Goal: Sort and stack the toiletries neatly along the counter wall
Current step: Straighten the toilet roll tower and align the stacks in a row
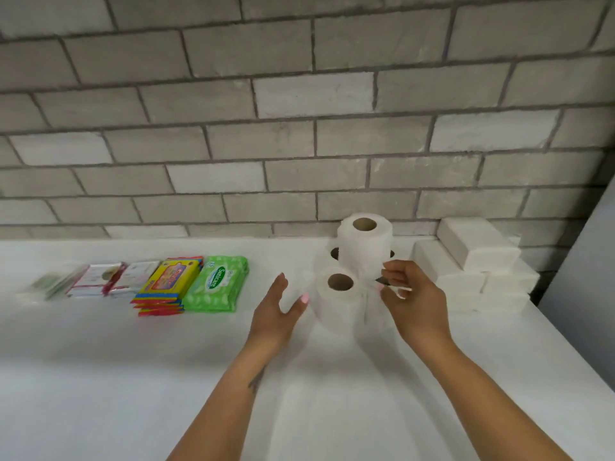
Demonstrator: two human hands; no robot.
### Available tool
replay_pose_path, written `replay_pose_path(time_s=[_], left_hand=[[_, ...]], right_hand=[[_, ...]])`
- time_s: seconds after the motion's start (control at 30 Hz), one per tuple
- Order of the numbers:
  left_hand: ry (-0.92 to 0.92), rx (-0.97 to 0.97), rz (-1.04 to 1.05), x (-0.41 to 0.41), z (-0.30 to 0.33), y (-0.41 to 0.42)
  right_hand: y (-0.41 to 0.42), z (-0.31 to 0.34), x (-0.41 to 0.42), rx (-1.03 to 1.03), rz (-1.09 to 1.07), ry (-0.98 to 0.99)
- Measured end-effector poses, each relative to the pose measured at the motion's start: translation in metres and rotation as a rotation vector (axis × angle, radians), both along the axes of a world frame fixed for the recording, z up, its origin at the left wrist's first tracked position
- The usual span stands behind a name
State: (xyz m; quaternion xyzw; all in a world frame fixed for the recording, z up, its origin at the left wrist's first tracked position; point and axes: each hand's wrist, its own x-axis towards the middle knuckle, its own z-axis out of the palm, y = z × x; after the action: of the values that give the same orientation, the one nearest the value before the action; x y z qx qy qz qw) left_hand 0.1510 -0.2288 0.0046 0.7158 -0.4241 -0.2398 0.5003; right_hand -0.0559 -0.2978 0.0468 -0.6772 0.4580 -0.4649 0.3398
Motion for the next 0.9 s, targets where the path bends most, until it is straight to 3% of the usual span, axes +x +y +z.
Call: replay_pose_path(time_s=[0.13, 0.3, 0.6, 0.9], left_hand=[[0.095, -0.105, 0.115, 0.026, 0.002, 0.024], [0.069, -0.124, 0.195, 0.075, 0.006, 0.047], [-0.046, 0.016, 0.097, 0.164, 0.010, 0.066], [-0.211, 0.109, -0.010, 0.194, 0.012, 0.042]], right_hand=[[0.022, -0.001, 0.030, 0.033, 0.093, -0.012], [0.049, -0.007, 0.081, 0.091, 0.153, 0.017], [0.080, -0.007, 0.186, 0.187, 0.153, 0.055], [0.089, -0.023, 0.245, 0.326, 0.116, 0.123]])
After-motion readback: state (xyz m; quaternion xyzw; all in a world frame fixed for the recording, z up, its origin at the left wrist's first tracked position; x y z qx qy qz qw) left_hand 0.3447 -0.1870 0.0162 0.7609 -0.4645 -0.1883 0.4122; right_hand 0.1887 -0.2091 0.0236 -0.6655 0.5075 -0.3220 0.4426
